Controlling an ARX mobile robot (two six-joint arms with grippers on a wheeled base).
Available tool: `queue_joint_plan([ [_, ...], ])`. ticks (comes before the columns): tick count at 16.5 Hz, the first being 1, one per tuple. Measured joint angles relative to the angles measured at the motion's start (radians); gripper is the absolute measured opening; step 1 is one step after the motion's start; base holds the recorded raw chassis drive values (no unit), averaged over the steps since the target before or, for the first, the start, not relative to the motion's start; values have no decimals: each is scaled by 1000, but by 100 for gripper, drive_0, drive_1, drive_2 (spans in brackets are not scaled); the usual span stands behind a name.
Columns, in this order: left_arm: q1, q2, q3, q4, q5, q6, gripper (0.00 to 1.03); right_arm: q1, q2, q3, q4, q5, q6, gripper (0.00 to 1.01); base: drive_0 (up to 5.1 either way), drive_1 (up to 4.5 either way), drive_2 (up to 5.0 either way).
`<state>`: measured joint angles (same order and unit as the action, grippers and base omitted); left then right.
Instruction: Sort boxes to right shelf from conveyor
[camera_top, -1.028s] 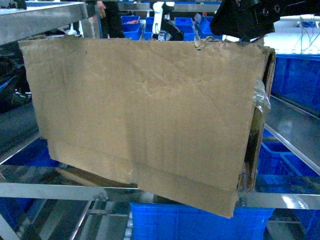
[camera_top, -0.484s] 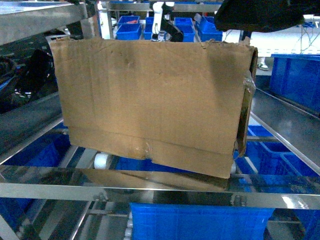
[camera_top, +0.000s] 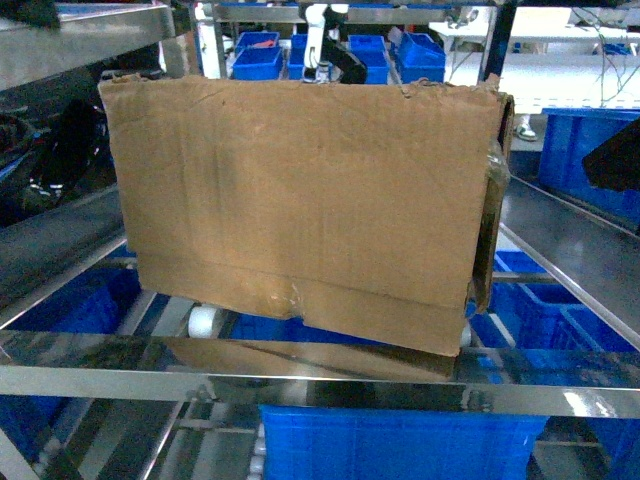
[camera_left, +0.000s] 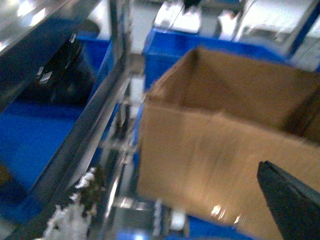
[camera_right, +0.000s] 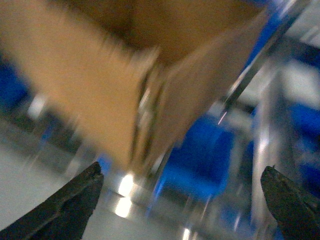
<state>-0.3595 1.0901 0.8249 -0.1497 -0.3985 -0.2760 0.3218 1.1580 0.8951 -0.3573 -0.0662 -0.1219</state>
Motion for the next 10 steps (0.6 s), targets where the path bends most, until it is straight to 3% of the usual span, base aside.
queue_joint_plan([
  [1,33,-63,-142,286,74,89,83,24,-52,-150,366,179,42,87,0,0,0],
  [2,72,-136,-285,474,108,167,70,1,-128,-311,614,307,72,74,0,0,0],
  [3,112,-179,-374,594,131,211,57,-48,-177,-430,788,337,89,61,0,0,0],
  [4,135,-215,-435,646,166,236,45,-80,-215,-504,890,322,101,48,0,0,0],
  [7,206,-323,-577,658,233,258,7,-149,-334,-644,926,243,105,10,0,0,0],
  [8,221,-359,-608,659,253,260,2,-169,-367,-680,922,222,108,2,0,0,0],
  [10,254,-435,-668,645,292,260,2,-207,-452,-739,907,186,107,2,0,0,0],
])
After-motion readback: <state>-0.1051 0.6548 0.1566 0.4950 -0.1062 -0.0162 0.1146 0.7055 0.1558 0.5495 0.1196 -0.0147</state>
